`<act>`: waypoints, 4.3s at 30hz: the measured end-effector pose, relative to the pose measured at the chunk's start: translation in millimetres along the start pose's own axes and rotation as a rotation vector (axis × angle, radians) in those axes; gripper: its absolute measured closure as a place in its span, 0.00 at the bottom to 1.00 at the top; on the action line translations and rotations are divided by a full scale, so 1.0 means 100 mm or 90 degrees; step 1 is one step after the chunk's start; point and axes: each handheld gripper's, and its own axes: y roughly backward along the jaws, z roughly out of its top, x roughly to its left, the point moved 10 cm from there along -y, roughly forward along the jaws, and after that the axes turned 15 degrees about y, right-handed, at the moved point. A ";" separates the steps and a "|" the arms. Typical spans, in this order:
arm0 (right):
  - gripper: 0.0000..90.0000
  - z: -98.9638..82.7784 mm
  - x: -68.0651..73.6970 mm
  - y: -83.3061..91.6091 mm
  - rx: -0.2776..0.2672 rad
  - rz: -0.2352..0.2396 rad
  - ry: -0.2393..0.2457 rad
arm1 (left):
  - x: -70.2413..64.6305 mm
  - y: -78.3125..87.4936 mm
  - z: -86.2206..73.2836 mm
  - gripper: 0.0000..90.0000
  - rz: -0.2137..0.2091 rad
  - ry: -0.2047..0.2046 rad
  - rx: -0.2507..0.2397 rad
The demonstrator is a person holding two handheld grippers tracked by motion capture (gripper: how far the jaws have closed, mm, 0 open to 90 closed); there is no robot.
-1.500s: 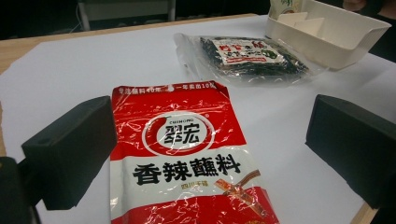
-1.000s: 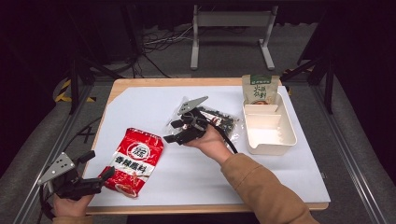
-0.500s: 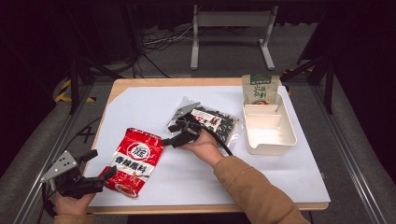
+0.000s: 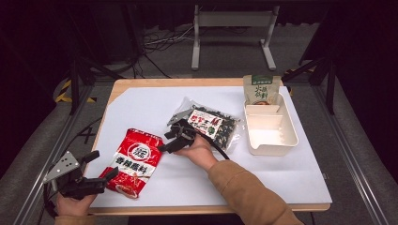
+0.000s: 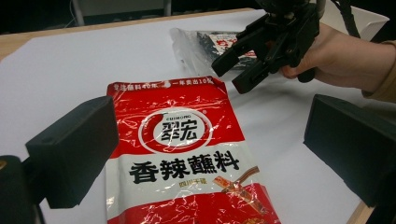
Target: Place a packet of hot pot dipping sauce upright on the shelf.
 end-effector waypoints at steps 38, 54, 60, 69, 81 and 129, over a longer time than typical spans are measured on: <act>0.72 0.03 0.21 -0.27 -0.005 0.073 0.002 | -0.02 -0.06 -0.05 0.04 -0.014 -0.003 0.026; 0.98 0.08 0.32 -0.25 -0.007 0.098 0.012 | -0.01 -0.09 -0.08 0.04 -0.018 -0.002 0.038; 0.99 0.22 0.35 -0.14 -0.033 0.097 0.019 | -0.01 -0.09 -0.08 0.04 -0.016 0.002 0.037; 0.99 0.43 0.44 0.02 -0.079 0.097 0.037 | 0.00 -0.07 -0.05 0.04 -0.013 0.000 0.024; 0.99 0.74 0.63 0.30 -0.121 0.082 0.090 | 0.05 0.02 0.03 0.03 0.012 0.005 -0.019; 0.99 0.76 0.38 2.02 -0.070 -0.142 0.241 | 0.07 -0.35 0.05 0.03 -0.013 0.009 0.027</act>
